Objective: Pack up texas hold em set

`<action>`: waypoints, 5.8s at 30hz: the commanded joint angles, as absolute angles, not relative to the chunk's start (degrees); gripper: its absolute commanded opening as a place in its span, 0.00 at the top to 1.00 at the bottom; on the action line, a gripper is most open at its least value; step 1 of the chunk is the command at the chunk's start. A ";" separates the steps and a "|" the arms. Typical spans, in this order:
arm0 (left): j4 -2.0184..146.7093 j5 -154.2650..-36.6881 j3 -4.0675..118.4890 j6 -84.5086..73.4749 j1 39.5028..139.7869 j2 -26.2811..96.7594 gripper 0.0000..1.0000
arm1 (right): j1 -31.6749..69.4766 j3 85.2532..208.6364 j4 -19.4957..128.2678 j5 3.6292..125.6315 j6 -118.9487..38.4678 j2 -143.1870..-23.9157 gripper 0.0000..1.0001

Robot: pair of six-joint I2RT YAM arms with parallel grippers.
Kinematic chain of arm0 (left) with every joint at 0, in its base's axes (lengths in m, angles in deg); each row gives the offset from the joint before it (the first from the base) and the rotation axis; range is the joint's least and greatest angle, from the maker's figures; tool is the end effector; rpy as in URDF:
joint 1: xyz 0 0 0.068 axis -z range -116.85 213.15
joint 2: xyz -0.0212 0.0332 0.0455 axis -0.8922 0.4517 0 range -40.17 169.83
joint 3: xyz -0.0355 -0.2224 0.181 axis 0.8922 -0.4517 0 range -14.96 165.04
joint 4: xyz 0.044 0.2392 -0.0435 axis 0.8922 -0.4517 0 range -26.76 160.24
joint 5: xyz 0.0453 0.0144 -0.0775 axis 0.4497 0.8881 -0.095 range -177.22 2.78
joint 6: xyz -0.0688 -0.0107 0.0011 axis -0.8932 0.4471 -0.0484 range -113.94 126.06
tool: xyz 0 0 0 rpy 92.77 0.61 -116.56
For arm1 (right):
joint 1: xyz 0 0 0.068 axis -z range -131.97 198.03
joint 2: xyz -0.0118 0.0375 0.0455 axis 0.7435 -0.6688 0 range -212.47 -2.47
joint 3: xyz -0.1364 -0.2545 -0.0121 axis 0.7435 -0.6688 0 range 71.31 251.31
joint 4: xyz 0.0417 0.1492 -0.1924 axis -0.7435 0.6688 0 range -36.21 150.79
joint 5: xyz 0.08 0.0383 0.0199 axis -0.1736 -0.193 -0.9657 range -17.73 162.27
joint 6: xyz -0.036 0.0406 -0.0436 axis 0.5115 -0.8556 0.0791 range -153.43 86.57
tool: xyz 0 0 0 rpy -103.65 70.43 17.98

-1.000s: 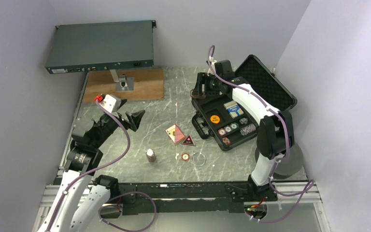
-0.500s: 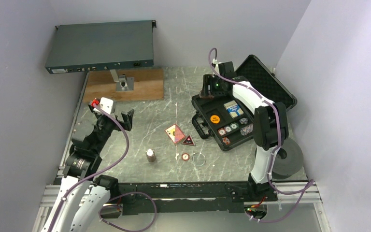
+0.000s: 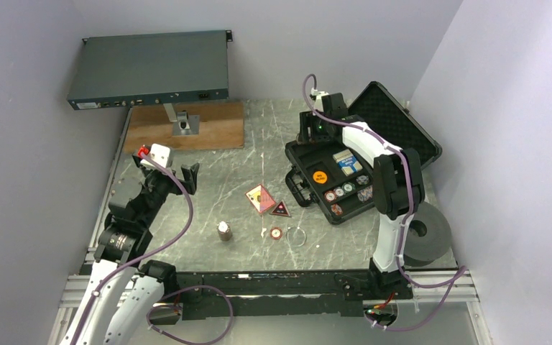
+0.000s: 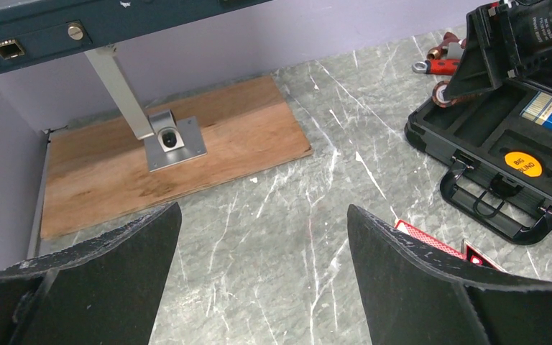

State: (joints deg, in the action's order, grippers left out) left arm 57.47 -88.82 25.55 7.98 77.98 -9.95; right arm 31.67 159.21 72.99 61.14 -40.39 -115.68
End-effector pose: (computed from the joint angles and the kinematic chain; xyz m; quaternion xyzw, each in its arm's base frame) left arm 0.1187 -0.0331 0.3491 0.1147 0.7131 -0.0878 0.6860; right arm 0.4346 0.1389 0.2368 -0.1125 0.9117 0.1654 0.3588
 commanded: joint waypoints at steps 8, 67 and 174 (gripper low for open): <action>58.35 -88.40 26.27 8.43 78.23 -9.68 0.09 | 31.77 160.58 66.28 65.60 -28.84 -118.42 1.00; 58.26 -89.63 26.34 8.70 78.19 -9.27 0.11 | 29.49 163.50 72.43 71.99 -42.39 -120.27 0.83; 57.92 -89.85 26.35 8.79 78.19 -9.64 0.11 | 43.29 166.86 74.01 94.31 -48.63 -115.05 0.91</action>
State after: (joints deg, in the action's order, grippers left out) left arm 56.83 -88.93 25.55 8.43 77.98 -8.62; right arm 40.91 166.49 75.46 82.99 -46.44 -115.59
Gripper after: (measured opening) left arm 0.887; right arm 0.166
